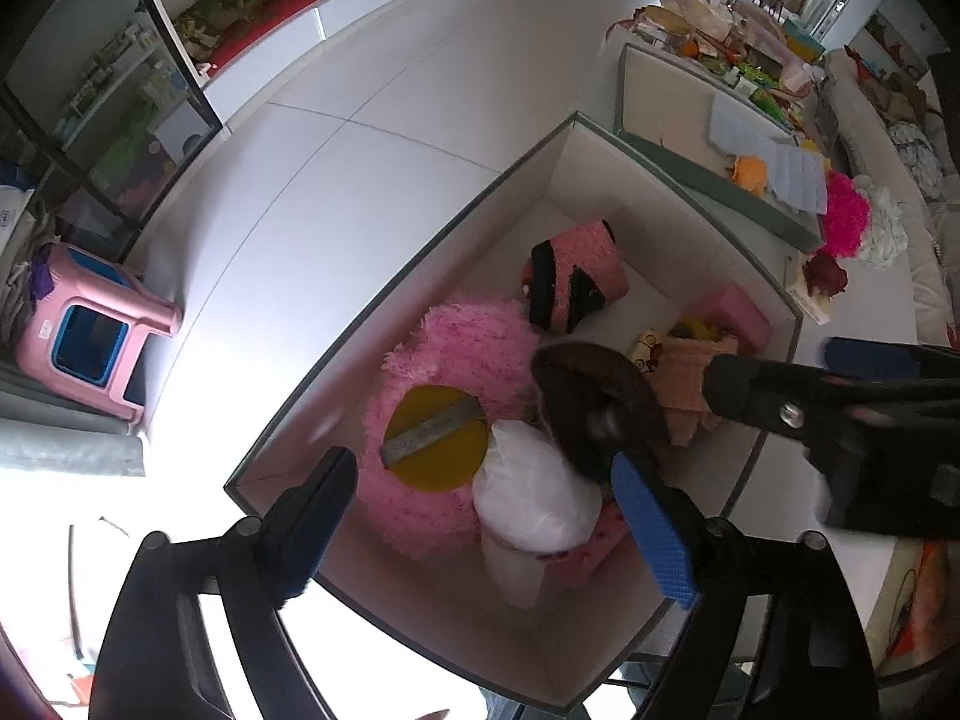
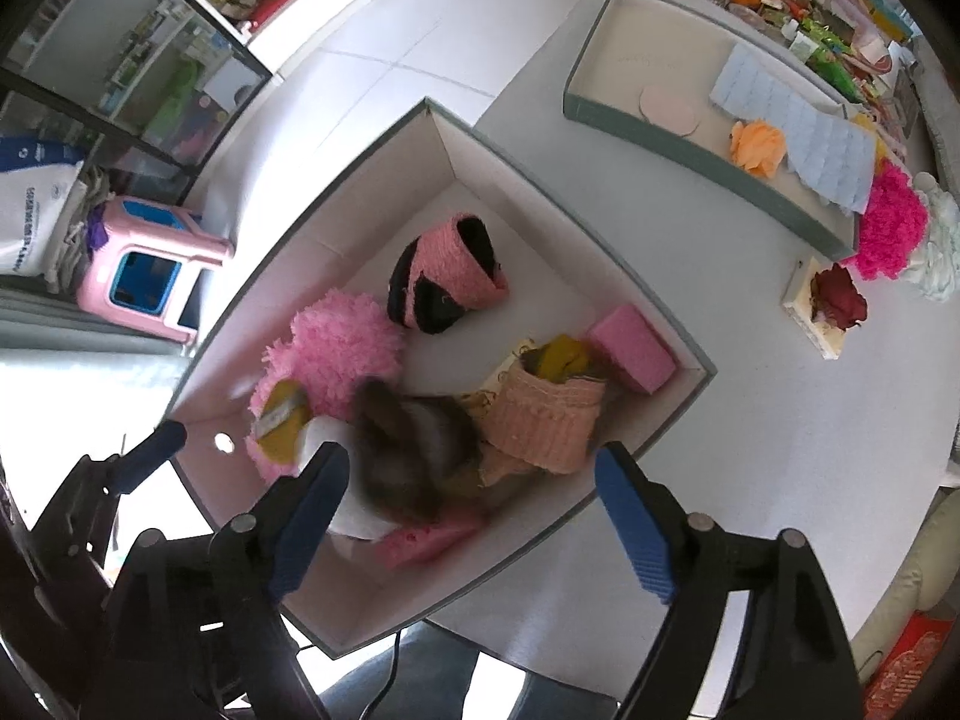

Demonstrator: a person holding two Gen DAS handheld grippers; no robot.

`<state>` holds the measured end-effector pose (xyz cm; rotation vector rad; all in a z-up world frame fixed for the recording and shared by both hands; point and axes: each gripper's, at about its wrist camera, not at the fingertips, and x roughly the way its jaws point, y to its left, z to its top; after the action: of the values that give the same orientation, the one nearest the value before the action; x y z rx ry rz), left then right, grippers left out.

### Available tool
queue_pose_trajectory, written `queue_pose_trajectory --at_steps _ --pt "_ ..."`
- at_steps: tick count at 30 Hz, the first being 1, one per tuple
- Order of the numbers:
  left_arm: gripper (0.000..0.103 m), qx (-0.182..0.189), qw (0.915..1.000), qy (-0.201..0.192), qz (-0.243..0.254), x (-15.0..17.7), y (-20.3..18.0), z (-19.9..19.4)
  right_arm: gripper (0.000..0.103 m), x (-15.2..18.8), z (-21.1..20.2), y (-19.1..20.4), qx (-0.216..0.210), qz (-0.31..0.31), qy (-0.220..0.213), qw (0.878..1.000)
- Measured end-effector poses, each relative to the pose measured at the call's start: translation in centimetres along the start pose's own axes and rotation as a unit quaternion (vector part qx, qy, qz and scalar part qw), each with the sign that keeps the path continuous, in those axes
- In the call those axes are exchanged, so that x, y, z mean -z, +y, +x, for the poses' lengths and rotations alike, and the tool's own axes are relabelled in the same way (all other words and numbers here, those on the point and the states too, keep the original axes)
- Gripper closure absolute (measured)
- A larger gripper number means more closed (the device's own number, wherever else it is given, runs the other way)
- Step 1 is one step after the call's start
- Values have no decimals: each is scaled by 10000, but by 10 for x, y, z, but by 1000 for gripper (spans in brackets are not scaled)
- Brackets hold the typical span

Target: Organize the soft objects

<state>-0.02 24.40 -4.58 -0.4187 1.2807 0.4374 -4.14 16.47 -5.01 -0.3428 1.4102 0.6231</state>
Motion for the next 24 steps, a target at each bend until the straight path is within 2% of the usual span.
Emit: queue_pose_trajectory --at_steps 2,4,7,12,17,24 --pt "0 -82 9999 -70 75 1 -2 -5 0 1 -3 -2 -13 33 -100 9999" --pt "0 74 9996 -188 198 2 -4 -12 0 4 -9 -3 -3 23 -307 9995" --pt "0 299 9984 -341 336 2 -9 -23 0 6 -15 -5 -44 24 -323 9995" --pt "0 168 9970 -587 468 5 -12 -40 0 15 -28 -9 31 125 -543 9984" --pt "0 -29 9982 -406 440 5 -9 -36 0 23 -36 -13 6 175 -581 9982" --pt "0 -105 9995 -226 180 11 1 -31 0 29 -36 -13 26 177 -564 9982"
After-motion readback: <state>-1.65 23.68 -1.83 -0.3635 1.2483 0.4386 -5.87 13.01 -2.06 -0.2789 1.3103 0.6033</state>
